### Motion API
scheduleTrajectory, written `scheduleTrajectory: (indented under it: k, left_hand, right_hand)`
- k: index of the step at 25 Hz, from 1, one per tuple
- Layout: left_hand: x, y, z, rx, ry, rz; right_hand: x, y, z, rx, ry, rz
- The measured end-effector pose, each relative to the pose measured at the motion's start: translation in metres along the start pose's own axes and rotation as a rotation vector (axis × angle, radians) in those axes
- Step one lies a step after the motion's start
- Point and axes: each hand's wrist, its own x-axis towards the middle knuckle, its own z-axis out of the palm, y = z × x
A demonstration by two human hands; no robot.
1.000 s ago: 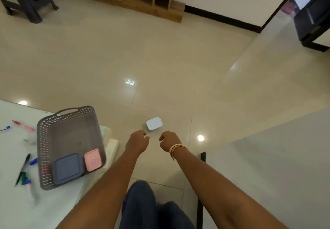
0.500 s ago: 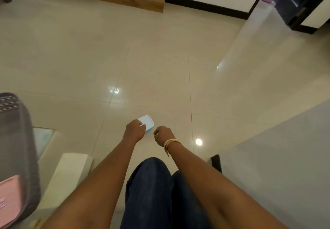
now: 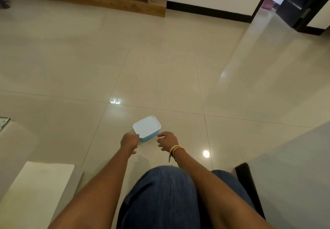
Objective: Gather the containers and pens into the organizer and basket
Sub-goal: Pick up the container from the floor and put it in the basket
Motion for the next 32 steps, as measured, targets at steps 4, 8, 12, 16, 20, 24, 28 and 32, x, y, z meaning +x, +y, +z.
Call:
scheduleTrajectory:
  k: [4,8,12,16,20,24,28,32]
  left_hand:
    - [0.035,-0.011,0.014,-0.098,-0.01,-0.046]
    - [0.067,-0.017,0.031,-0.103,0.024,-0.017]
    - [0.079,-0.026,0.04,-0.177,0.077,-0.073]
    - [0.072,-0.029,0.046,-0.233,0.122,-0.11]
    - [0.072,-0.019,0.051,-0.194,0.113,-0.089]
    - [0.079,-0.015,0.052,-0.139,0.099,-0.129]
    - [0.083,-0.02,0.06,-0.014,0.094,-0.01]
    - [0.079,-0.021,0.066,-0.07,0.038,0.015]
  right_hand:
    - [0.03,0.005,0.017,0.128,-0.009,0.051]
    - [0.054,0.017,0.027,0.26,0.077,0.094]
    - [0.062,0.027,0.028,0.354,0.08,0.16]
    - [0.062,0.033,0.023,0.369,0.034,0.201]
    - [0.064,0.032,0.022,0.38,0.003,0.208]
    - [0.068,0.034,0.023,0.379,-0.015,0.2]
    - [0.075,0.04,0.027,0.359,0.008,0.203]
    - [0.078,0.042,0.024,0.39,0.081,0.21]
